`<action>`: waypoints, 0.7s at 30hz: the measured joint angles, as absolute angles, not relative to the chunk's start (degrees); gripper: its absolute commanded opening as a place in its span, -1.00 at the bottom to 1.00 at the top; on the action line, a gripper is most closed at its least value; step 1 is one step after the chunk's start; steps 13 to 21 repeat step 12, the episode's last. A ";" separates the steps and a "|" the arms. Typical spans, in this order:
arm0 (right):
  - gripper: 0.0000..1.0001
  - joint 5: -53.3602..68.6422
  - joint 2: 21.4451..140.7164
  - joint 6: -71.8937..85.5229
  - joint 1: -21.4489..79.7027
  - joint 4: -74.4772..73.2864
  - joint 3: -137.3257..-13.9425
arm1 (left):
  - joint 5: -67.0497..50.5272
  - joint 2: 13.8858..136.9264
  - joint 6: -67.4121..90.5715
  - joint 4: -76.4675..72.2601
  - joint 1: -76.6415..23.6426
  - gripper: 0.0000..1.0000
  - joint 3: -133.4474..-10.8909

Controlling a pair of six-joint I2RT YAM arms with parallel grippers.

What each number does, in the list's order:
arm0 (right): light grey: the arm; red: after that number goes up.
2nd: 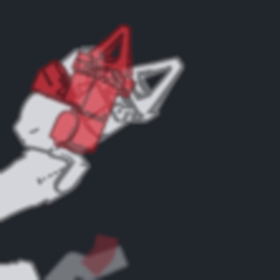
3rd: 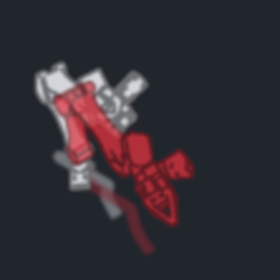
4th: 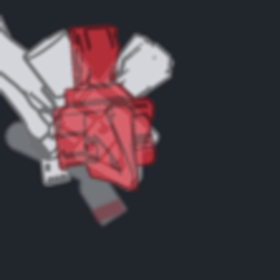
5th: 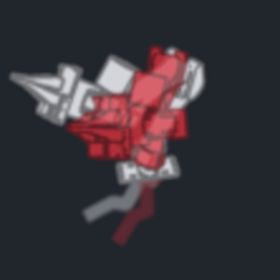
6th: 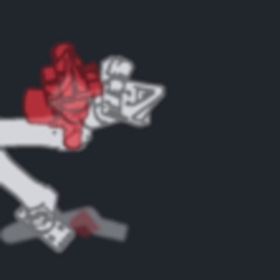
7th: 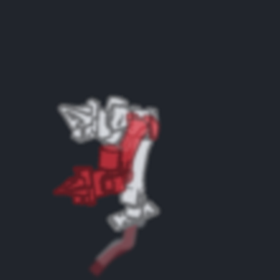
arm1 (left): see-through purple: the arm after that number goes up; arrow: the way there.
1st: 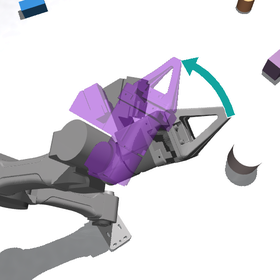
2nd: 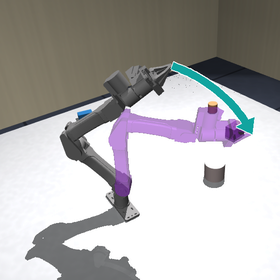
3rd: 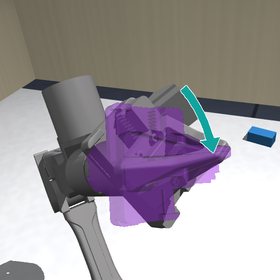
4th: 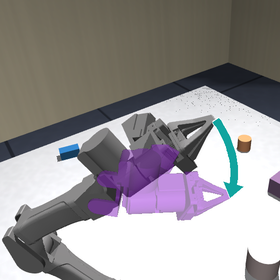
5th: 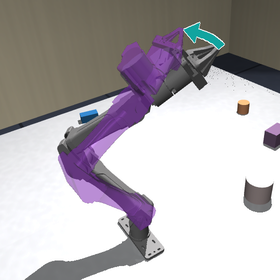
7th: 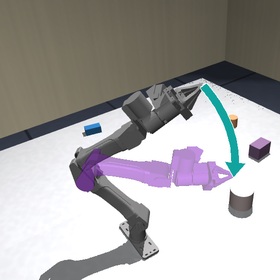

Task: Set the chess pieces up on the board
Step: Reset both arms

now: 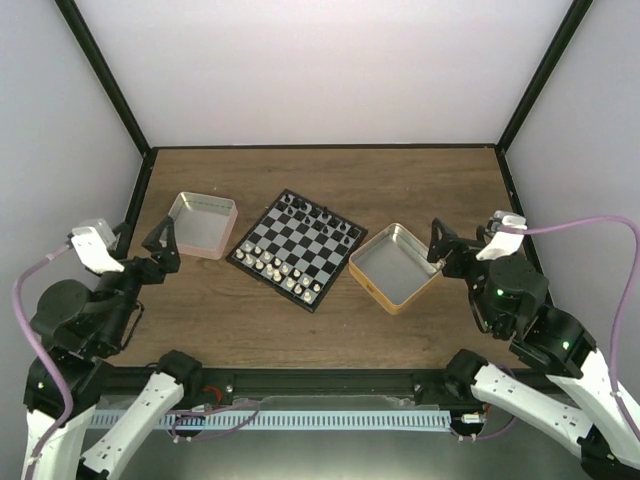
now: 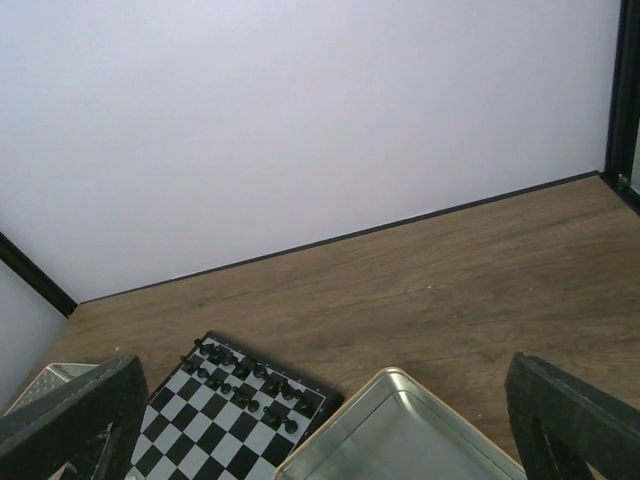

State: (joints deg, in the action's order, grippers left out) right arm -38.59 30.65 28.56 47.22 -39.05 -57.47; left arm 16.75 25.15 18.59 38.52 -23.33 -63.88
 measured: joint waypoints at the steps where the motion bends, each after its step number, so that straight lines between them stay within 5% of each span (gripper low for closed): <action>1: 1.00 -38.98 30.15 28.49 47.22 -39.72 -57.76 | 16.88 25.04 18.35 39.18 -23.33 1.00 -64.69; 21: 1.00 -40.14 27.68 26.37 47.22 -41.98 -60.03 | 17.91 23.14 16.08 43.16 -23.33 1.00 -71.68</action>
